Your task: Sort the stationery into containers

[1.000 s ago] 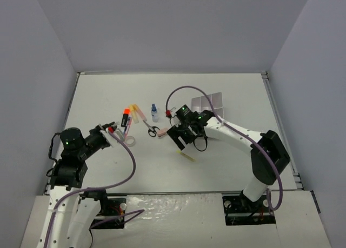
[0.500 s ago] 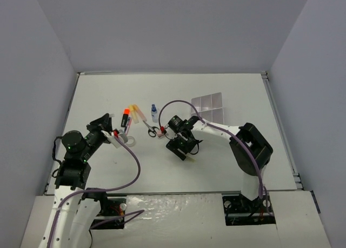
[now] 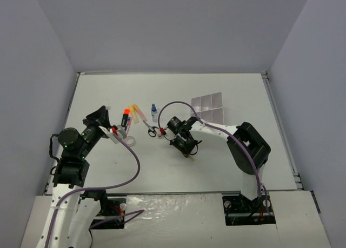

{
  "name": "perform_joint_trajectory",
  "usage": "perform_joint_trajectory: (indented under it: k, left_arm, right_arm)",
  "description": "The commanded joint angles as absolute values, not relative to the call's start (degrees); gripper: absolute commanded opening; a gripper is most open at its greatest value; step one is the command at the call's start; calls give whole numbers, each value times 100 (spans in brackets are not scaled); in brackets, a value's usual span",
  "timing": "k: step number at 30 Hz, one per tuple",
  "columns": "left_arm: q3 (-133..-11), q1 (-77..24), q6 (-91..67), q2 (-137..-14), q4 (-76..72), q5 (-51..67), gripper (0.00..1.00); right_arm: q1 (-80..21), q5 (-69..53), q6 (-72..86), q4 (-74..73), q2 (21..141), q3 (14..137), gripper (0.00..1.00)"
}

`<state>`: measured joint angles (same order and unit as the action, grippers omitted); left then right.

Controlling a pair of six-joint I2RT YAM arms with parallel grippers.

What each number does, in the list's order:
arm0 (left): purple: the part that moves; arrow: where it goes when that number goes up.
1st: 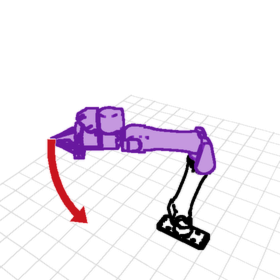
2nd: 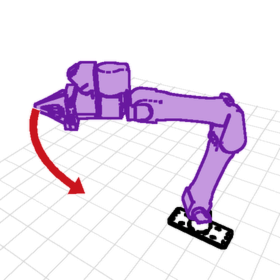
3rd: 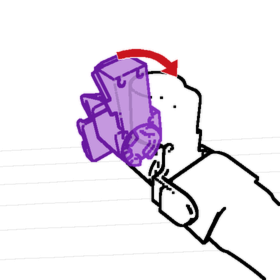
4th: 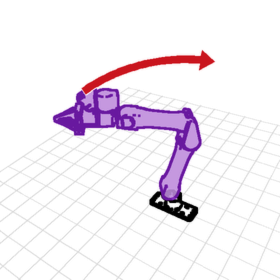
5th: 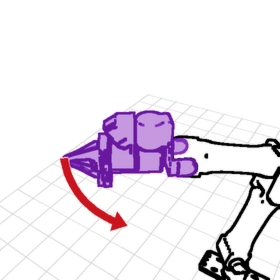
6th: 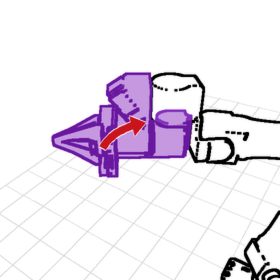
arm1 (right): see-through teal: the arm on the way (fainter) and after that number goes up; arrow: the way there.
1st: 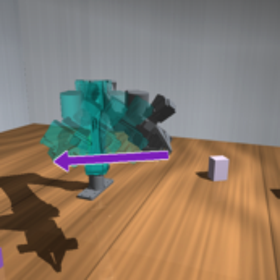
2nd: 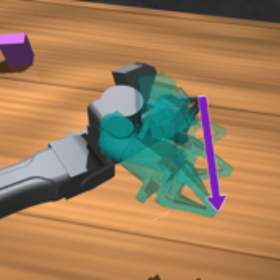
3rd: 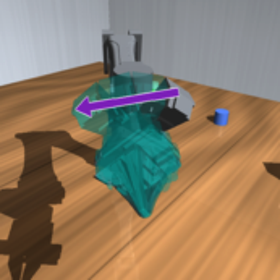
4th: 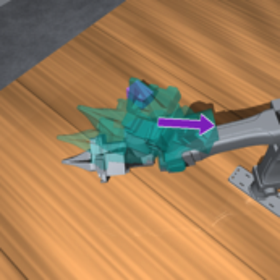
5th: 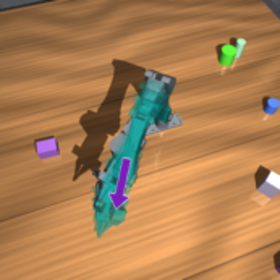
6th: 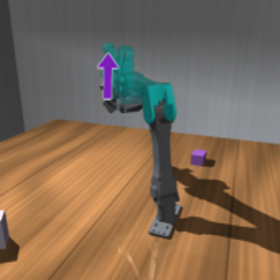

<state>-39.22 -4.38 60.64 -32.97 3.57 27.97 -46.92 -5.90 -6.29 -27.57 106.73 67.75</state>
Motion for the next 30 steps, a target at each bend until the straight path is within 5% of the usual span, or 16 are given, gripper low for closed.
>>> perform_joint_trajectory:
  k: [1, 17, 30]
  left_arm:
    - [-4027, -413, 6574, -3272, -204, 3004, 0]
    - [-4302, -412, 9024, -4385, -2440, 3361, 0]
    - [-4387, -418, 11223, -4786, -3536, 4272, 0]
  right_arm:
    - [-4646, -586, -748, -2742, 10631, 6765, 0]
    - [-4315, -1918, -838, -2876, 9599, 8979, 0]
    - [-4320, -3145, -623, -3006, 10079, 11211, 0]
